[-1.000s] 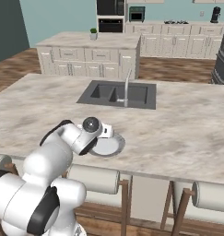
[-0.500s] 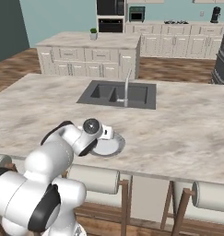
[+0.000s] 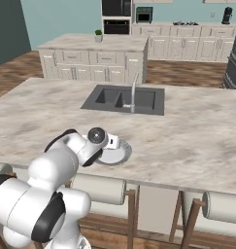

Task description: Start the toaster. Once the lever pops up, take the bread to the plate on the dining counter.

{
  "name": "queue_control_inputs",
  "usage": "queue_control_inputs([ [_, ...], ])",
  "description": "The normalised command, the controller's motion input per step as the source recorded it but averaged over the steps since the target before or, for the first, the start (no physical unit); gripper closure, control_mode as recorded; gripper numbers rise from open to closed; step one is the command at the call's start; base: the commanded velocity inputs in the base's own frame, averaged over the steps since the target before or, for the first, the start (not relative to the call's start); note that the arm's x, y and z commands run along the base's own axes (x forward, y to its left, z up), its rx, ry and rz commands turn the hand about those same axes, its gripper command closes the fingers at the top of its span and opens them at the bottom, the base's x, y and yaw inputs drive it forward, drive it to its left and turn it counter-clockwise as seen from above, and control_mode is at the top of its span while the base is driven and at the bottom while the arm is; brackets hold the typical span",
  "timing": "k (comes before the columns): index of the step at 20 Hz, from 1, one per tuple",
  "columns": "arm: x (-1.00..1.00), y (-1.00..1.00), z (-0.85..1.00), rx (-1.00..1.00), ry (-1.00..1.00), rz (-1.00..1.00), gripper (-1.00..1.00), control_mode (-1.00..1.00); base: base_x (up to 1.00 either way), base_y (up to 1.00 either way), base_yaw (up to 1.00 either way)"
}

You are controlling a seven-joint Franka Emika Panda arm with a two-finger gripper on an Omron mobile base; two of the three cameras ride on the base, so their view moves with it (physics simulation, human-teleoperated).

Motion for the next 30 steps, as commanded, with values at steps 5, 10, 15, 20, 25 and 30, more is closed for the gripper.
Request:
queue_control_inputs([
  [5,0.0,0.0,-0.03,0.0,0.0,0.0,1.0,-1.0,0.0,0.0,0.0],
  [10,0.1,0.0,-0.04,0.0,0.0,0.0,1.0,-1.0,0.0,0.0,0.0],
  [15,0.21,0.0,-0.02,0.0,0.0,0.0,1.0,-1.0,0.0,0.0,0.0],
  [20,0.08,0.0,-0.04,0.0,0.0,0.0,1.0,-1.0,0.0,0.0,0.0],
  [25,0.0,0.0,-0.16,0.0,0.0,0.0,1.0,-1.0,0.0,0.0,0.0],
  [30,0.0,0.0,-0.14,0.0,0.0,0.0,1.0,-1.0,0.0,0.0,0.0],
])
